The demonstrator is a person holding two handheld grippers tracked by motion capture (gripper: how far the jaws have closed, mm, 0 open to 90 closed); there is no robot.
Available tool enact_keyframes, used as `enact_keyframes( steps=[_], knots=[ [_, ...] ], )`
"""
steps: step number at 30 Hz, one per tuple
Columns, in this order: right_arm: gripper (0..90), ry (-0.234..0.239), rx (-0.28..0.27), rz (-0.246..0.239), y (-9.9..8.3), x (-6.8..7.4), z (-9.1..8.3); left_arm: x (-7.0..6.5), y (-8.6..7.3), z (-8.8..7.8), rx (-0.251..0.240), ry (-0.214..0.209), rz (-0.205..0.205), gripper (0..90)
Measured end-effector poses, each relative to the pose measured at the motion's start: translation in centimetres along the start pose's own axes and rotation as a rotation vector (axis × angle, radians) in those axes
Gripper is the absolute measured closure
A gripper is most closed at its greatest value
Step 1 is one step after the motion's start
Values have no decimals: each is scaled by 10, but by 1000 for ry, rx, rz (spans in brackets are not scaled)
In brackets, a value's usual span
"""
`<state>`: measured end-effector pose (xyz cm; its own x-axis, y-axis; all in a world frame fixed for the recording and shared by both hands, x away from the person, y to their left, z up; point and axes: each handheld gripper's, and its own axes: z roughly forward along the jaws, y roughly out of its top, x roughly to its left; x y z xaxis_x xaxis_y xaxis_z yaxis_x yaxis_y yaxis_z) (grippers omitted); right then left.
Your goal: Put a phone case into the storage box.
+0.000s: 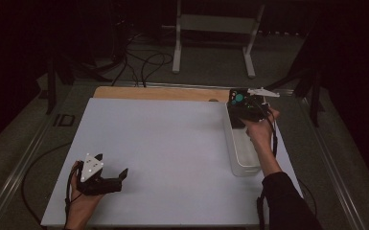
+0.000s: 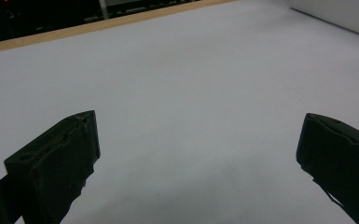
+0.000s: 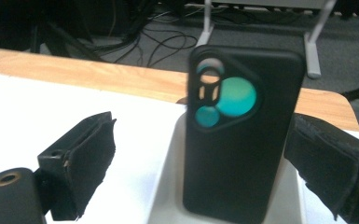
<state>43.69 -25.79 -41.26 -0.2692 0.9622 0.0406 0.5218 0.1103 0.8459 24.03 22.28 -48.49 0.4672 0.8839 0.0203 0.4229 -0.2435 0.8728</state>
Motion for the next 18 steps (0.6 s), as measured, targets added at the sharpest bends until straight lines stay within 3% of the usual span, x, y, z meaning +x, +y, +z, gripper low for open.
enact_keyframes(
  steps=[6, 10, 16, 18],
  knots=[
    [86, 52, -41, -22, -8, 8, -20, 0, 1, 0, -4, -3, -3, 0],
    [85, 104, -46, -41, -17, 13, -32, 0, 1, 0, -8, -7, -4, 0],
    [86, 139, -56, -60, -28, 19, -43, 0, 2, -1, -15, -14, -7, 0],
    [86, 164, -79, -69, -38, 24, -54, 0, 2, -2, -27, -22, -11, 0]
  ],
)
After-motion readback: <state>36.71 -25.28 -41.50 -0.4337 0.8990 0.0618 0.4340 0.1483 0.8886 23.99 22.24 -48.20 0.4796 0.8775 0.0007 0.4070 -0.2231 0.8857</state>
